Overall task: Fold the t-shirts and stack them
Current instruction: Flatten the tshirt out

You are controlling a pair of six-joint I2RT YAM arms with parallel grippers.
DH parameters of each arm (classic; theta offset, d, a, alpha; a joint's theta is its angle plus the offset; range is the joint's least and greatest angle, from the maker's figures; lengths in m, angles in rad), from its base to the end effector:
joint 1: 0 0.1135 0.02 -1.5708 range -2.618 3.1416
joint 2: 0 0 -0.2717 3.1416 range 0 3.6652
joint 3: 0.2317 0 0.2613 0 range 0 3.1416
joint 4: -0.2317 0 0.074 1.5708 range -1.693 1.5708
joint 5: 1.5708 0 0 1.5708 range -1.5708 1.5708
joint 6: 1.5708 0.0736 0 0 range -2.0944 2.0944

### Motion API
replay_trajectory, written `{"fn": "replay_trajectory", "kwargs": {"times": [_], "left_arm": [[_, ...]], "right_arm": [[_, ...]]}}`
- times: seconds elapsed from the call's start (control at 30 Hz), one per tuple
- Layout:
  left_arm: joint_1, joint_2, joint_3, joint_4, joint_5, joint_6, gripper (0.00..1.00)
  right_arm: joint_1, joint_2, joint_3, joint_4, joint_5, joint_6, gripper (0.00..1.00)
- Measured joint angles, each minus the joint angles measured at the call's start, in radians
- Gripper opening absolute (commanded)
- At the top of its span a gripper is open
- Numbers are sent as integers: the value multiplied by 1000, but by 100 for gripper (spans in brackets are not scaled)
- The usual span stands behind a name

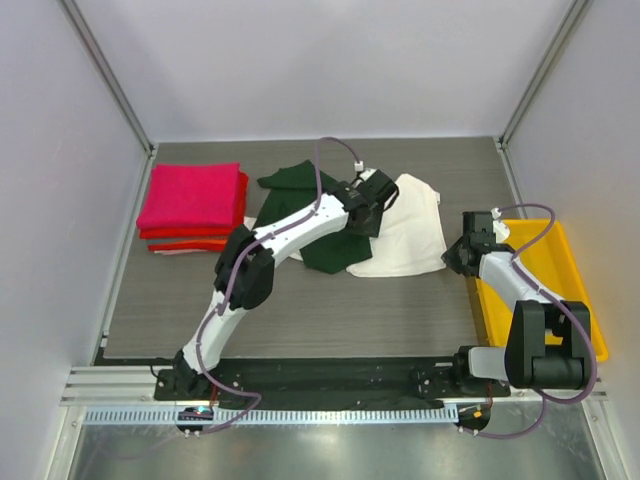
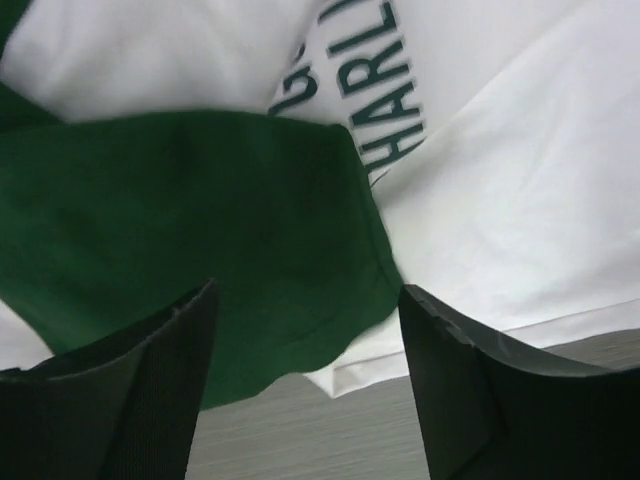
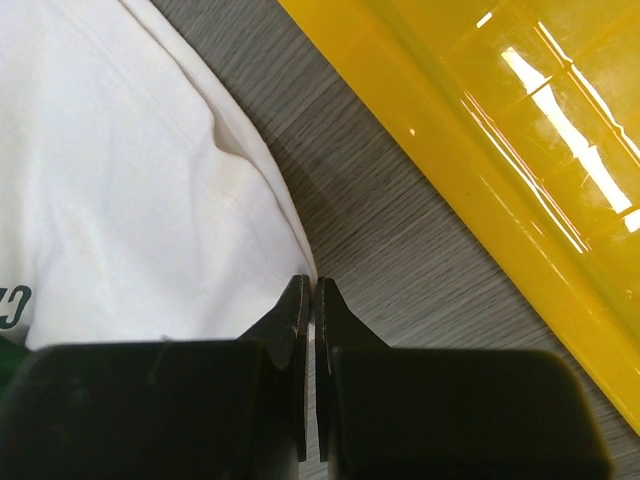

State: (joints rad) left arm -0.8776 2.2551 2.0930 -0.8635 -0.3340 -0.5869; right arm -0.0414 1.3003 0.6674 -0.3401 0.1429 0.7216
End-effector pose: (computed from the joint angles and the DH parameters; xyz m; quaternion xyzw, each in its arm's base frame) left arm 0.3552 -0.3898 0.2195 0.0933 0.9461 -0.0584 0.3045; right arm 0.2699 -0.0217 0.1519 0.3744 0.8769 0.0337 0.2997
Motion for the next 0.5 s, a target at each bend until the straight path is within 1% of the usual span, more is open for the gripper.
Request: {"fn": "replay_trajectory", "kwargs": {"times": [0.03,0.07,0.17,0.23,0.33,0.4,0.5], "left_arm": [[0,14,-12,1,10,10,82],[0,13,-44,7,16,11,84],[2,-83,-232,58,27,24,85],[7,-197,-376,82,48,29,83],[24,-421,-565,153,72,30,81],[40,-574,-668,215,96,23,80],[79,-712,-795,318,164,13,77]], "right_arm": [[0,0,-2,0,1,1,1],[0,0,-3,0,2,1,1],[0,0,-6,0,6,0,1],[0,0,-6,0,11,0,1],[0,2,-6,1,13,-1,1],[0,5,-6,3,14,-1,1],[0,19,-6,4,14,-2,1]]}}
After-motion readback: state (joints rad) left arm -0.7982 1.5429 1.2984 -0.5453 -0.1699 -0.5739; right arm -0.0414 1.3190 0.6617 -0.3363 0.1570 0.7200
